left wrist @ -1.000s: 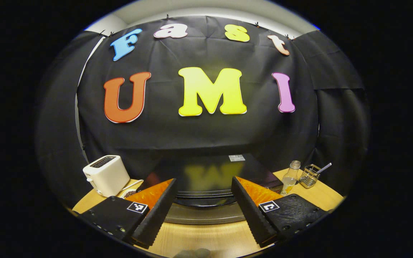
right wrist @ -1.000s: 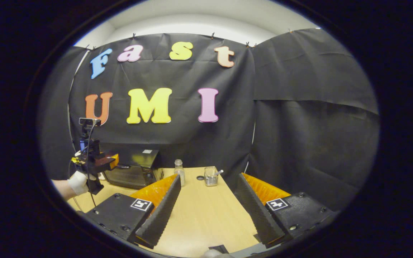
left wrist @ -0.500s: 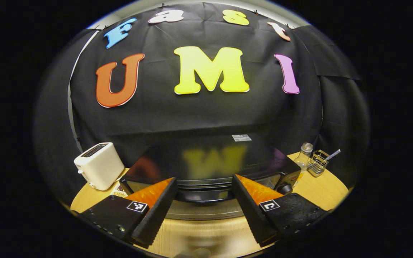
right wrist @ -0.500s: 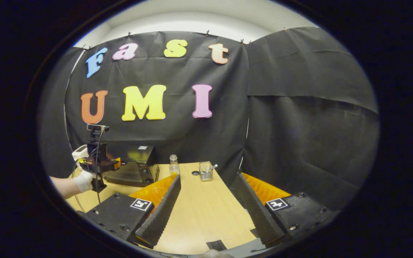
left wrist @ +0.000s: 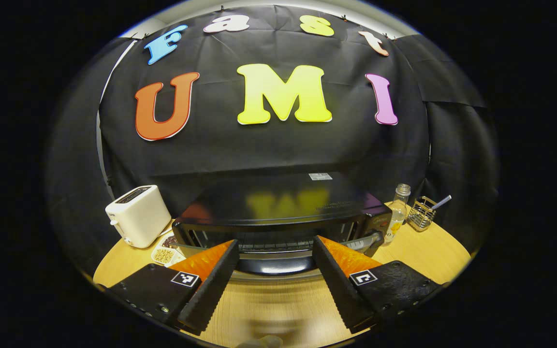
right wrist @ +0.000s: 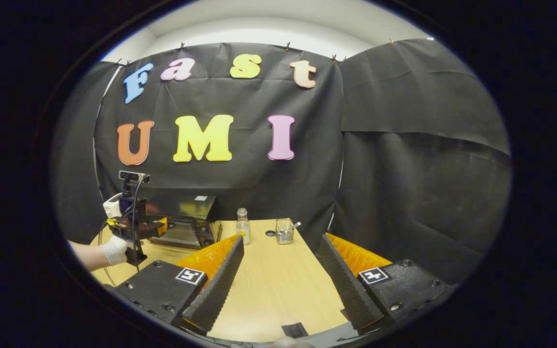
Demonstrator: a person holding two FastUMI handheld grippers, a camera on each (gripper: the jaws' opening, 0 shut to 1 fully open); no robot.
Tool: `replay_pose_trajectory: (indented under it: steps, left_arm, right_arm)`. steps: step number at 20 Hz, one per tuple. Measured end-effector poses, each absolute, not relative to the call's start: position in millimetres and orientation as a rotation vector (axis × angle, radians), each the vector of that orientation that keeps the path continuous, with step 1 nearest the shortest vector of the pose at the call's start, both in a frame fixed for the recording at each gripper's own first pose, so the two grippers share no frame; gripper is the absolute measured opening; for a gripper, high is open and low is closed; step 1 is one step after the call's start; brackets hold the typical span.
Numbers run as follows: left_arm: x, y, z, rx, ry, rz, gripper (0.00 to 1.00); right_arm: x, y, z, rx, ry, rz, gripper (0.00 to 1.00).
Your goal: Open the electric oven with the left hand, put the food in, and close the electric oven.
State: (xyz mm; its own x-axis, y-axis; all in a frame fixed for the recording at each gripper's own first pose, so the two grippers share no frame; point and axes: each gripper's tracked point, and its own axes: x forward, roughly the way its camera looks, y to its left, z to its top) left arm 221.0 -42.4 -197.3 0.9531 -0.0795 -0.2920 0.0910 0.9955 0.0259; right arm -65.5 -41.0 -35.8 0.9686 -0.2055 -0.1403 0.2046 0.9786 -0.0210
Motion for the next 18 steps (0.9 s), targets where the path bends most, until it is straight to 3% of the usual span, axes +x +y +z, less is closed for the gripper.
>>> replay_pose_trajectory:
  steps: [10, 11, 12, 18]
  left_arm:
    - [140, -30, -272, 0.07, 0.418, -0.076, 0.97]
    - [136, -29, -281, 0.067, 0.437, -0.075, 0.97]
    - [131, -28, -290, 0.072, 0.462, -0.072, 0.97]
    - [118, -31, -326, 0.076, 0.54, -0.074, 0.96]
  right_arm:
    - [-79, -38, -49, -0.015, 0.167, -0.182, 0.96]
    - [-80, -37, -52, -0.016, 0.172, -0.179, 1.0]
    - [-81, -37, -54, -0.019, 0.176, -0.178, 0.96]
    - [-88, -48, -74, -0.021, 0.22, -0.195, 1.0]
